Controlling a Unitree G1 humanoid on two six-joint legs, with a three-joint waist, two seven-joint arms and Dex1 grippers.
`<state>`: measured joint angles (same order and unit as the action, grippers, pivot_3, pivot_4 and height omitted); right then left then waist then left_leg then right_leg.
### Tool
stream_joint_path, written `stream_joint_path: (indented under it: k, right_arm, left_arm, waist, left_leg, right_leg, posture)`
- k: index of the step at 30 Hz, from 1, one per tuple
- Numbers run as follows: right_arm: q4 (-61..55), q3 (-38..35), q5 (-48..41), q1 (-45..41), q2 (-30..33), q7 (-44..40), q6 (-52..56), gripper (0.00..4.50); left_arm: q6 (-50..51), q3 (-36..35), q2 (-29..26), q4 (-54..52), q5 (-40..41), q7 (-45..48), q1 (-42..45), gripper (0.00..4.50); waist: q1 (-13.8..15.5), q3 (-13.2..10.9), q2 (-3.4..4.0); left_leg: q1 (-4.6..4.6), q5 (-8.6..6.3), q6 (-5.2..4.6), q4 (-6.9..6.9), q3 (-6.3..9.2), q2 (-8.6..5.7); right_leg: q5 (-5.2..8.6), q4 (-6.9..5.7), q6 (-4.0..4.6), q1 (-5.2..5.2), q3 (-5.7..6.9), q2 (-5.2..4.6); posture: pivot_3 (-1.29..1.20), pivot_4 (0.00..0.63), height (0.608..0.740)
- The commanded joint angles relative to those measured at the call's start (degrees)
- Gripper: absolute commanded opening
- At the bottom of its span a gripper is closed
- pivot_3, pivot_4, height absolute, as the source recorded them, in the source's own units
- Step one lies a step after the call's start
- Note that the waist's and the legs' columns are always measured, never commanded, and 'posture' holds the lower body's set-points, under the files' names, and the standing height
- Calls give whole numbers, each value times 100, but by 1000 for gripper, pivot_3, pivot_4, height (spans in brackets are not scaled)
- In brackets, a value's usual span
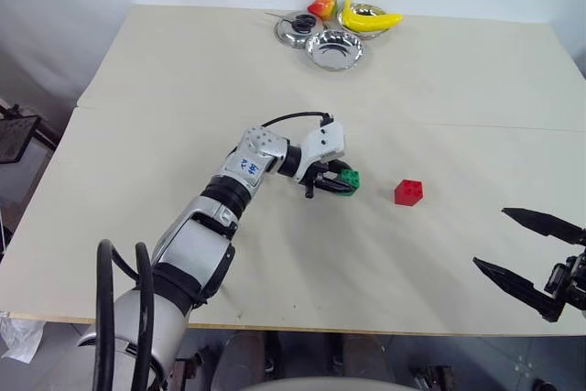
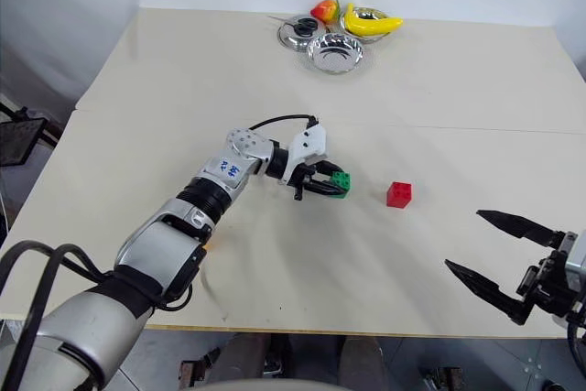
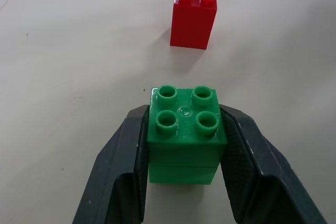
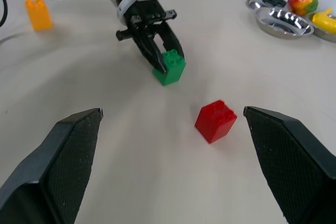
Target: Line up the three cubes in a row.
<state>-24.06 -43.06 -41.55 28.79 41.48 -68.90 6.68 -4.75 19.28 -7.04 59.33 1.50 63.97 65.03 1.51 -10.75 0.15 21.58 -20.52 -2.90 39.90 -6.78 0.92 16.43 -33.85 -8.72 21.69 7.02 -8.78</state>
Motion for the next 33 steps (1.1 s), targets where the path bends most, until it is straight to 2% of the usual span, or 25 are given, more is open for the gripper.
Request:
stream_joint_path:
  k: [1,7,13,15,19,23,29,33]
  right_arm:
    - [272,-117,139,271,-115,-305,-265,4500]
    - [503,-62,189,191,-68,-345,-332,4500]
    - [517,60,195,-38,-48,-261,-308,4500]
    - [502,83,191,-79,-50,-245,-294,4500]
    - [540,115,177,-172,-15,-225,-283,4500]
    - [633,164,188,-355,45,-221,-261,4500]
    - [921,491,275,-835,159,-287,-291,4500]
    - [1276,939,350,-1633,248,-251,-314,4500]
  left_arm:
    - [-128,-33,-35,95,-199,195,42,1490]
    - [-49,-199,-13,-38,-142,514,39,1490]
    - [-6,-251,-2,75,-273,409,24,1490]
    - [36,-261,-3,102,-309,449,28,2215]
    - [-81,-420,27,-47,-159,659,15,3335]
    - [245,-641,33,-462,149,1141,177,4483]
    - [1048,-1134,12,-1374,782,1417,609,4483]
    - [1798,-1446,-443,-2641,1492,2001,455,4483]
  waist:
    - [0,0,0]
    - [-12,0,0]
    - [-9,0,1]
    - [-9,0,1]
    - [0,0,1]
    - [1,1,1]
    - [-3,0,0]
    - [-53,2,4]
  left_leg:
    - [0,0,0,0,-1,-1]
    - [-1,-2,-3,3,-2,2]
    - [0,-2,-3,5,0,2]
    - [0,-2,-3,6,0,2]
    - [1,-2,-3,6,0,-1]
    - [4,-2,-4,9,1,0]
    - [7,-2,-4,13,1,-5]
    - [5,-2,-4,13,1,-7]
  right_leg:
    - [0,0,0,0,0,0]
    - [0,-2,0,0,-2,0]
    - [0,-4,0,0,-1,-1]
    - [0,-5,0,0,-1,-1]
    - [0,-5,0,0,0,-1]
    - [0,-6,0,0,1,-2]
    - [0,-8,-1,0,2,-1]
    - [0,-11,-1,0,2,2]
  posture:
    - [0,150,740]
    - [0,150,740]
    - [0,150,740]
    - [0,150,740]
    - [0,150,740]
    - [0,150,740]
    - [0,150,740]
    - [0,150,740]
